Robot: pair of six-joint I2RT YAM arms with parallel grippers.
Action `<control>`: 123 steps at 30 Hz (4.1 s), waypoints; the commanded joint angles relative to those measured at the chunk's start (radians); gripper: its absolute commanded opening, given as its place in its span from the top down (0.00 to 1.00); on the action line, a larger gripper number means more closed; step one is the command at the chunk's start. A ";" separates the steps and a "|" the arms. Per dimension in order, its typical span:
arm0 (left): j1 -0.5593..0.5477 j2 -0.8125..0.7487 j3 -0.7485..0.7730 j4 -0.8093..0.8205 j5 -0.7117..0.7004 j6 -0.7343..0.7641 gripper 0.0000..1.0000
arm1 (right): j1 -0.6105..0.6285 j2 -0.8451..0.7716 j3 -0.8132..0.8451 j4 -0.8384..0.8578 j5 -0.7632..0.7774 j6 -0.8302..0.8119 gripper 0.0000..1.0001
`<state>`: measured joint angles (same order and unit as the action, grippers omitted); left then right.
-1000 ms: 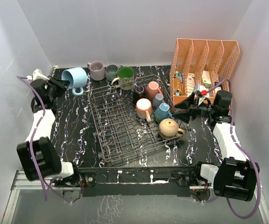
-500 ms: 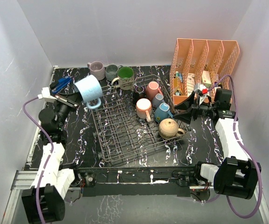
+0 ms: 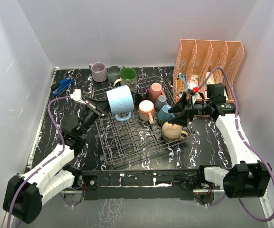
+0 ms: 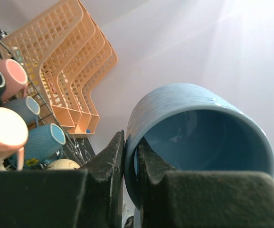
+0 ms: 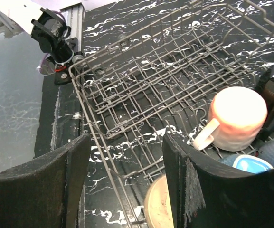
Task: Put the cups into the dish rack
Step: Pick up the cup at the center of the board, then turn the cup upside down in the dish rack.
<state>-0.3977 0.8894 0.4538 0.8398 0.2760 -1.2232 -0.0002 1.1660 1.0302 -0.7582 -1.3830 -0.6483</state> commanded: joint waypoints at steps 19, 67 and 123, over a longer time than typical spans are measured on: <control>-0.371 0.372 0.162 0.683 -0.432 0.107 1.00 | 0.152 0.017 -0.020 0.813 0.021 0.960 0.17; -0.515 0.679 0.328 0.938 -0.553 0.094 0.93 | 0.196 0.042 -0.306 1.763 0.250 1.842 0.92; -0.514 -0.325 0.081 -0.678 -0.487 0.516 0.37 | 0.290 0.177 -0.205 1.104 0.276 1.040 0.92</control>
<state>-0.9100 0.5789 0.4686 0.2352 -0.2005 -0.7410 0.2596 1.3087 0.7090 0.2417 -1.0969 0.4332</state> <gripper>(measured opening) 0.632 0.242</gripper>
